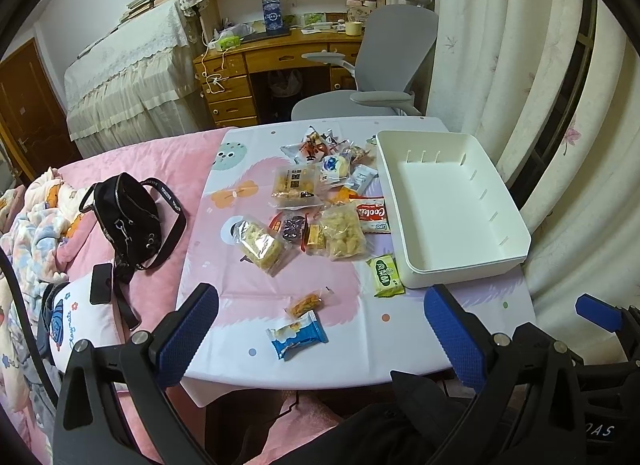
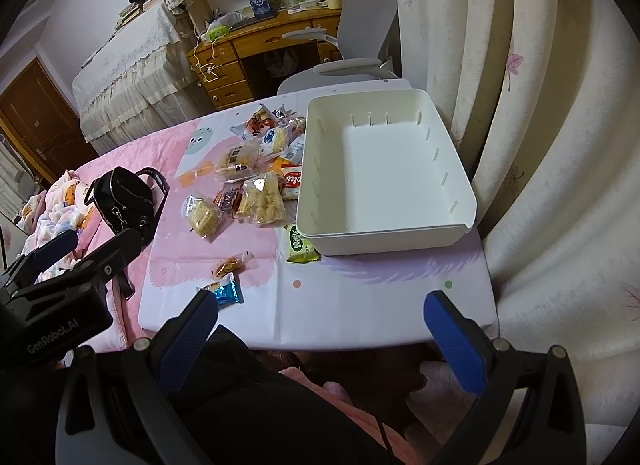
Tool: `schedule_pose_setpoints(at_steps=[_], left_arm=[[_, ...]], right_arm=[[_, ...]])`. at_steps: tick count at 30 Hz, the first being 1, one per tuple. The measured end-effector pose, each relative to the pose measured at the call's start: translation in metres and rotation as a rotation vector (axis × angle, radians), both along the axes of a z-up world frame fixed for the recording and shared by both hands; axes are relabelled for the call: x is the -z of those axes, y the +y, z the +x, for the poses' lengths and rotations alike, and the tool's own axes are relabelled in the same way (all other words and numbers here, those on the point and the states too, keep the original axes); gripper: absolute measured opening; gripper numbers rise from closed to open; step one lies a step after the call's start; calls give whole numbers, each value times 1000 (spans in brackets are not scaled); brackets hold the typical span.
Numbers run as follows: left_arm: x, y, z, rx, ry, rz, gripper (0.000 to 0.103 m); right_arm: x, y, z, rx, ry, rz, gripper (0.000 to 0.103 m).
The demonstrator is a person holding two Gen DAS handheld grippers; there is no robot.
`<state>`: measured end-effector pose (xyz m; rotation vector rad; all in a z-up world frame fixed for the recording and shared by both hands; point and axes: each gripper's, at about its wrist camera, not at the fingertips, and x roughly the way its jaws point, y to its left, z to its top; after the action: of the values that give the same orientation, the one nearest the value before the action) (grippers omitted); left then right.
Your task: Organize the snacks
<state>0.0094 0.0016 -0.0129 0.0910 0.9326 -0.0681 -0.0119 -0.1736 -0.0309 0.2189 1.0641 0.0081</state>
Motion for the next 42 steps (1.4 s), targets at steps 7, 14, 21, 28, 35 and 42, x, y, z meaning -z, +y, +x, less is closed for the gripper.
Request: schedule_pose_setpoints(at_steps=[7,14,21,28,35,42], left_arm=[[1,0,1,-8,8,7,102],[1,0,1,-10,5,6,102],[0,0,0,-8,15,7,102],[4,0,6,-10,40,-5,102],[10,6,13,-22,59,-8,102],[19,33,28,-38,109,-29,102]], right_arm=[[2,1,4,-12,10,2,103],[3,2,4,-11,13,1,103],[4,2,4,-12,14,3,103],[10,4,6,-34,26,8,103],[14,8,16,-55,56,23,103],[19,22,30,-62,98,36,103]])
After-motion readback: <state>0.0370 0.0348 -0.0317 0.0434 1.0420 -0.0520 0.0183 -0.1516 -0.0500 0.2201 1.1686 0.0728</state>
